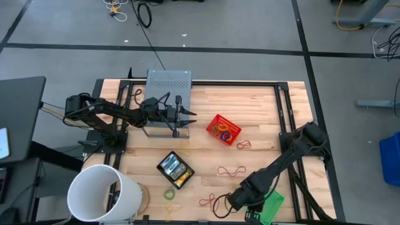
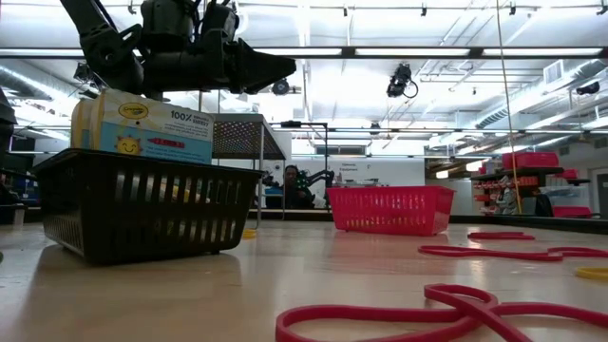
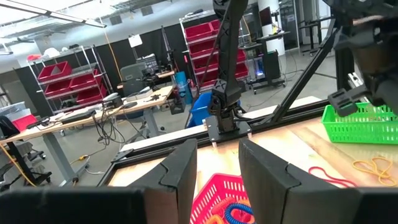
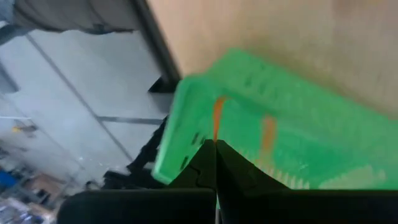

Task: Pick & Place Office Desk Supplies
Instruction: Put the orange rubber band into the green basket

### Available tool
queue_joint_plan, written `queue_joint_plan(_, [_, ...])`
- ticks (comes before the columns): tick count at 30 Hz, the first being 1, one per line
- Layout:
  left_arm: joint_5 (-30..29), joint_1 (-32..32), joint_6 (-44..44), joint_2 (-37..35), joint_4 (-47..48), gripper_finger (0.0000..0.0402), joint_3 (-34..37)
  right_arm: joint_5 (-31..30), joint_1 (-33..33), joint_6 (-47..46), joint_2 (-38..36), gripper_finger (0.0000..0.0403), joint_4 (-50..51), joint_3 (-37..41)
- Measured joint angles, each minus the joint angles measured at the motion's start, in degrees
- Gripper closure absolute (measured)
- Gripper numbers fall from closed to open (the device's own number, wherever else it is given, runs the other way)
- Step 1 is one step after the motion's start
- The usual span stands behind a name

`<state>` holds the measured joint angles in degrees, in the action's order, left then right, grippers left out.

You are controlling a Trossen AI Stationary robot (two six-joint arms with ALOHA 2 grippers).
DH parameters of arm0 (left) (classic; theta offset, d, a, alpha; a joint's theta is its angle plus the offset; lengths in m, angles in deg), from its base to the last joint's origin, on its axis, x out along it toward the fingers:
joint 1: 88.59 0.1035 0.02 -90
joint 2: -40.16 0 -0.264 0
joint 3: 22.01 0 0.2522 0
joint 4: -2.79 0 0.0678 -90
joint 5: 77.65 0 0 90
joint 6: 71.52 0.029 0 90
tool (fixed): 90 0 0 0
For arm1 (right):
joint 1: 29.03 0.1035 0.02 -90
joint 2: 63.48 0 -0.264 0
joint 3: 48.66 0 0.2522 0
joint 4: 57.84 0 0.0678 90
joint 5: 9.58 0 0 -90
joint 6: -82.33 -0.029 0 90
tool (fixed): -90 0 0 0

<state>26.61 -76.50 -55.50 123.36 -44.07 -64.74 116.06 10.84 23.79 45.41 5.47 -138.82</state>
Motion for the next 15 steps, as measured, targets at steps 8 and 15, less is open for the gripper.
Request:
queue_joint_plan(8, [-0.02, 0.0, 0.16, 0.0, 0.04, 0.0274, 0.0, -9.96, -1.97, 6.13, 1.43, 0.0403, 4.09, 0.0])
queue_joint_plan(15, [-0.25, 0.0, 0.66, 0.0, 0.12, 0.0274, 0.0, -16.27, -4.03, 10.58, 1.43, 0.0403, 8.9, 0.0])
